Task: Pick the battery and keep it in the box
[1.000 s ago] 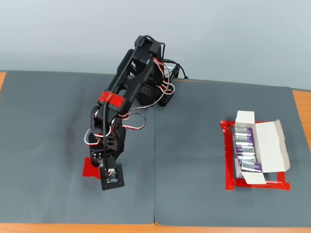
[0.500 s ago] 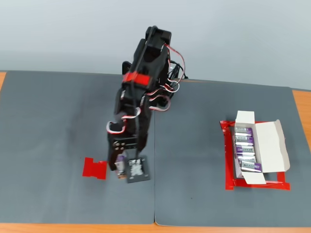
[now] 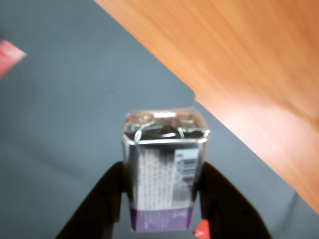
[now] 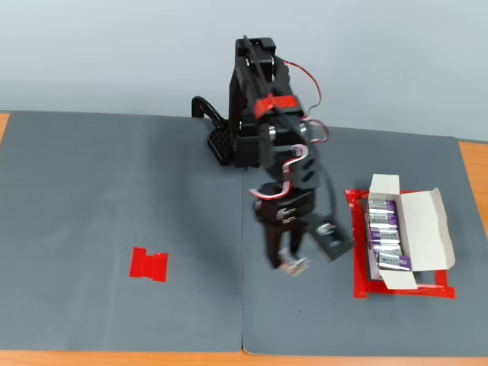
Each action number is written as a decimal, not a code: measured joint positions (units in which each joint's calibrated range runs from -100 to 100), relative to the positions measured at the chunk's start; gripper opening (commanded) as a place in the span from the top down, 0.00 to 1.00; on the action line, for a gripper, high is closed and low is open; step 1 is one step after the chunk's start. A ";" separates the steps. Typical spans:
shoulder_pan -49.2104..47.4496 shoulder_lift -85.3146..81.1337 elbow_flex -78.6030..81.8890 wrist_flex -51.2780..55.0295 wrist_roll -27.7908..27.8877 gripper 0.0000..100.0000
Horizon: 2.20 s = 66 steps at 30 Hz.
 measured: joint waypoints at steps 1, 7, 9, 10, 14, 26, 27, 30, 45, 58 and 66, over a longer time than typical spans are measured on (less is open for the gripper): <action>-1.55 -0.17 0.00 0.00 -0.49 0.94; -10.02 -0.42 0.09 0.00 -2.64 0.95; -12.68 -0.42 0.09 0.00 -2.69 0.95; -14.08 -0.42 0.09 0.00 -2.69 0.94; -19.75 -0.42 0.09 0.00 -2.69 0.94; -29.92 12.32 -8.98 0.09 -2.69 0.94; -30.58 13.85 -9.79 0.09 -2.69 0.94; -31.83 17.67 -11.05 0.09 -2.69 0.94; -34.78 26.17 -11.41 0.00 -2.69 0.94; -34.78 27.36 -11.41 0.00 -2.69 0.86; -34.78 28.46 -11.85 -0.09 -2.69 0.79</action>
